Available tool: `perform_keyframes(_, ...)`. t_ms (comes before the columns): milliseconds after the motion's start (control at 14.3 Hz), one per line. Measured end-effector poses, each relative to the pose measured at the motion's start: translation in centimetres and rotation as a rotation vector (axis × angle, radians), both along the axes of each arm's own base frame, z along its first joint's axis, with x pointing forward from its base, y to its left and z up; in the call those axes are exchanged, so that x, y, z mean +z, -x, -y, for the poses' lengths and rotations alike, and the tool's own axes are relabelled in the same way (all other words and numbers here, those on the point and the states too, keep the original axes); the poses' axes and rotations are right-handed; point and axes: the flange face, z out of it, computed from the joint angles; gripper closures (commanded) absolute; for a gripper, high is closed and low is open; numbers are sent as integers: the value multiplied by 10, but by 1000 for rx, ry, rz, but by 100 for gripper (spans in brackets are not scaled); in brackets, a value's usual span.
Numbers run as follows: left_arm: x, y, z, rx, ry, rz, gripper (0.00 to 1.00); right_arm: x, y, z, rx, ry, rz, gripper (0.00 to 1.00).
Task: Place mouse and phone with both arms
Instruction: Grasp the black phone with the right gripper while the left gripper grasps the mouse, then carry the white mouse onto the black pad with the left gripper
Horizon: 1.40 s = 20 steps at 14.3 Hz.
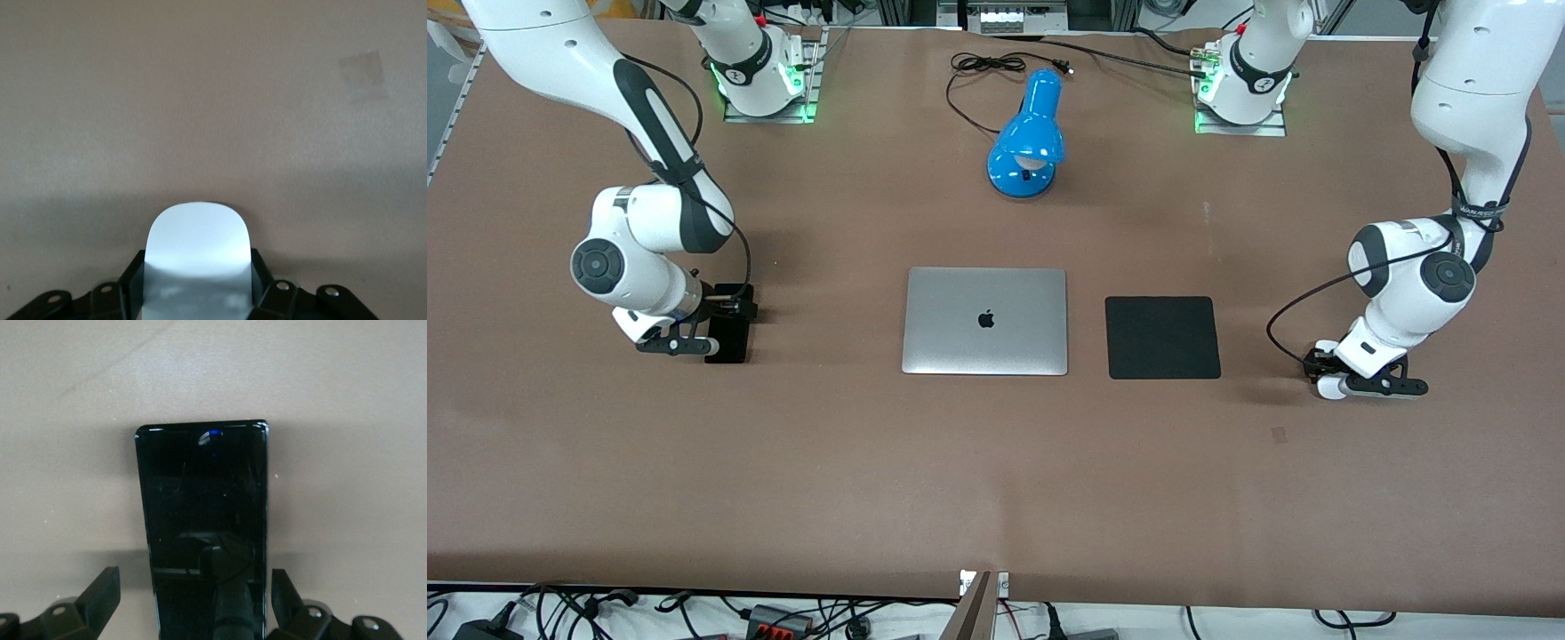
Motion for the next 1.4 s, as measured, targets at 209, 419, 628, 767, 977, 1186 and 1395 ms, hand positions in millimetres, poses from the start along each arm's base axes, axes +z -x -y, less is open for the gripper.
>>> perform_keyframes(209, 21, -15, -3, 5, 6, -88, 68, -6, 6, 1, 33, -4, 14, 0)
perform_keyframes(419, 69, -44, 4, -7, 10, -182, 68, -6, 7, 2, 38, -4, 14, 0)
perform_keyframes(628, 118, -67, 43, -51, 6, -238, 68, -7, 8, 2, 39, -4, 12, 0)
perform_keyframes(767, 129, -70, 91, -35, 0, -272, 68, -8, 9, 3, 38, -4, 9, 0)
perform_keyframes(977, 124, -59, 189, -20, -21, -302, 68, -9, 10, 5, 35, -2, 5, 0)
perform_keyframes(1186, 101, -38, 269, 18, -41, -298, 70, -10, 11, 7, 31, -1, 4, 0)
perform_keyframes(1395, 58, -15, 303, 45, -15, -215, 70, -11, 11, 10, 25, 0, 2, 0)
